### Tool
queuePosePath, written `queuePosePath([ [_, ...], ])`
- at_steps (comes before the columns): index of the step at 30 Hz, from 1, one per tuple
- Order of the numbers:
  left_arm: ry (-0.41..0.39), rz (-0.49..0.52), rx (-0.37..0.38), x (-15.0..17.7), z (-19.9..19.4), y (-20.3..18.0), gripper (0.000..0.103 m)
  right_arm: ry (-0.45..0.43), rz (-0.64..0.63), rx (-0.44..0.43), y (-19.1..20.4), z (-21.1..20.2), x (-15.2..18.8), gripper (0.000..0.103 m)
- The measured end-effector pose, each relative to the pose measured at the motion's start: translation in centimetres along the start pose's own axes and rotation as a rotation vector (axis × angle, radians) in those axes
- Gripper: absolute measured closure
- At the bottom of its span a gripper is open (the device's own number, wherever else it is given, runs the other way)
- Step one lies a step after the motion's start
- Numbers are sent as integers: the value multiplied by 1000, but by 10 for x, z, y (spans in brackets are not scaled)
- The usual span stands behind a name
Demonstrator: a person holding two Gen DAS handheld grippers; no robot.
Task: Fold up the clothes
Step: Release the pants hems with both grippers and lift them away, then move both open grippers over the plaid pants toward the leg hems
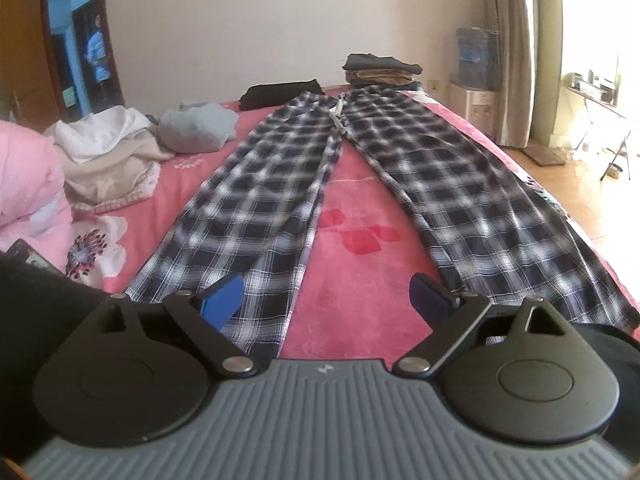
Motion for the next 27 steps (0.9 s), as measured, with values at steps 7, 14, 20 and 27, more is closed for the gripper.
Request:
queuePosePath([
  [7,-5,-3,-6,0,-1,0,4,-24,1,17,-3,-3,-1,1],
  [14,-21,-2,-17,-5,-3,3,4,-51,-29,16,4,-7,-6,1],
  [20,-49,-19,-50,-20,-18,10,4,-136,14,-36,-1,-30,-25,1],
  [27,-129,-54,-110,-77,-70,32,5,-211,24,-122,-11,-57,-81,1],
])
Point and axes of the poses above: each gripper's, at about its wrist camera, not at the fingertips, and z roughly the way its jaws point, y to its left, x to its underside, the point moved 8 cm from there along z, roughly the way its jaws point, and after that the axes turned 14 degrees about -x, right-handed, at the moved point
